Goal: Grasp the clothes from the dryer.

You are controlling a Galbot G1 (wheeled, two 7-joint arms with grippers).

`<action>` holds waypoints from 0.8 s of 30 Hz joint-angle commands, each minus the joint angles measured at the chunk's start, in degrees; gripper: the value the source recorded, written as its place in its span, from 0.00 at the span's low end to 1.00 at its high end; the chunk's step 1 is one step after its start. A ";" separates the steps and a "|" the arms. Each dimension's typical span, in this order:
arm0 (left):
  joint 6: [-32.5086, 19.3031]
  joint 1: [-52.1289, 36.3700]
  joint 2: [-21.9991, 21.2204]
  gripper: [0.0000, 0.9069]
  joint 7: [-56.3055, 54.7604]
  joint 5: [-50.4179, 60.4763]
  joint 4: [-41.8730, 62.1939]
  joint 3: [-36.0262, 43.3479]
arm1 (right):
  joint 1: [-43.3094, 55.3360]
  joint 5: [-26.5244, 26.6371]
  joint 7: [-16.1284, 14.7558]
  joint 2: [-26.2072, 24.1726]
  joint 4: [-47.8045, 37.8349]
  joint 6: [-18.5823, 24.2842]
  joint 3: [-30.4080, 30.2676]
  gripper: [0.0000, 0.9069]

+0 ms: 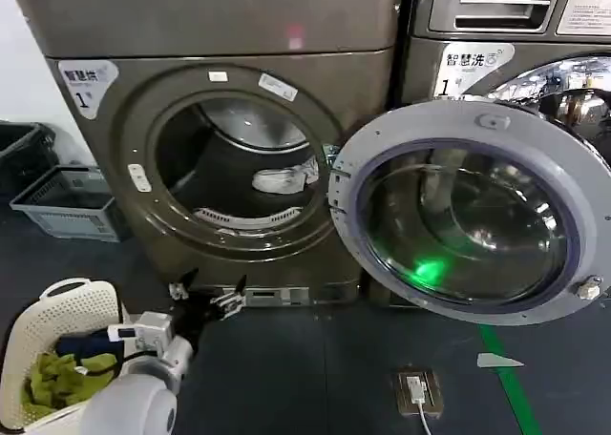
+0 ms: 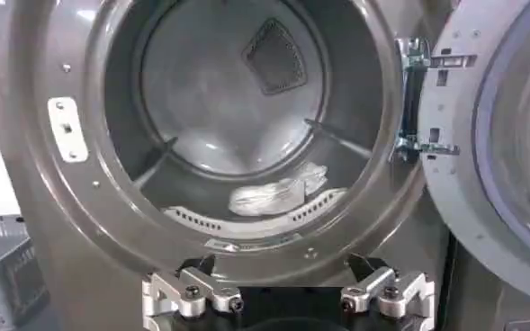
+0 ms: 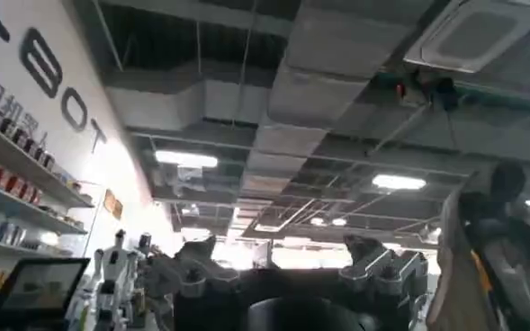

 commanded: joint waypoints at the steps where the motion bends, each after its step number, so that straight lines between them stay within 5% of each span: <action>1: 2.81 -0.06 -0.04 1.00 -0.09 -0.03 0.17 0.03 | 0.08 0.37 0.06 0.10 0.11 0.23 -0.10 1.00; 24: 2.81 -0.46 0.19 1.00 -1.42 -0.15 0.10 0.71 | 0.28 0.51 -0.21 0.00 0.18 0.26 -0.67 1.00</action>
